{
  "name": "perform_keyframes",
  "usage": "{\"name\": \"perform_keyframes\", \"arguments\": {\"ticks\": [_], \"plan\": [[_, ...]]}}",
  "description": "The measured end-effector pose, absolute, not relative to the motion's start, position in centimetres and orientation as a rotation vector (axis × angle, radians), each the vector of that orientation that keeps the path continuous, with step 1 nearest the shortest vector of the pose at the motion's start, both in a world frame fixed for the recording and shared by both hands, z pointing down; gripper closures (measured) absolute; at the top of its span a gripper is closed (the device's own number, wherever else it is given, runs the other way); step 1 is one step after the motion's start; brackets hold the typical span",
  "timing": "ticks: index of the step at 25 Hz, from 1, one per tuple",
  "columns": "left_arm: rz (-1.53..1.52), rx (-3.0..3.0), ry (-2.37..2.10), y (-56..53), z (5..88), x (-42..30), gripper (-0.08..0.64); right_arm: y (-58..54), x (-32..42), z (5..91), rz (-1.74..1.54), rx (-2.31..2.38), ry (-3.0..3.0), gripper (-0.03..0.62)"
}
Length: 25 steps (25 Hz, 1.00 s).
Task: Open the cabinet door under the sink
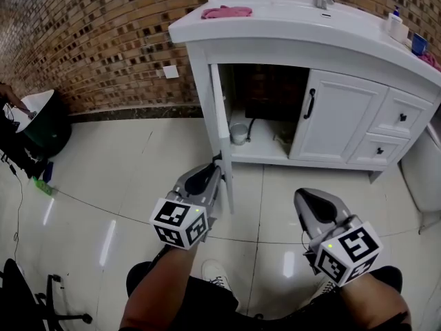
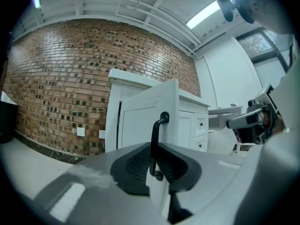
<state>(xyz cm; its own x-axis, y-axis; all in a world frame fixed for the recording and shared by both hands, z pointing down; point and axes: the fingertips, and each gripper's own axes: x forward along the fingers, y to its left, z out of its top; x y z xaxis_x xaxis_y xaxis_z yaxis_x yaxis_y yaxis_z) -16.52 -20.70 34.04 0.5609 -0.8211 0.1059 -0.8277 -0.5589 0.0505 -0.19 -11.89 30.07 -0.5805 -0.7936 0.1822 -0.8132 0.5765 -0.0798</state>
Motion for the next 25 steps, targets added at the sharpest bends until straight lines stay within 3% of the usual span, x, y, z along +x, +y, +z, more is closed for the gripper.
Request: {"name": "perform_keyframes", "arguments": {"ticks": [25], "plan": [[0.093, 2.555, -1.674, -21.8, 33.9, -24.5, 0.538, -11.1, -1.6, 29.9, 0.22, 1.351, -2.681, 0.584]]}}
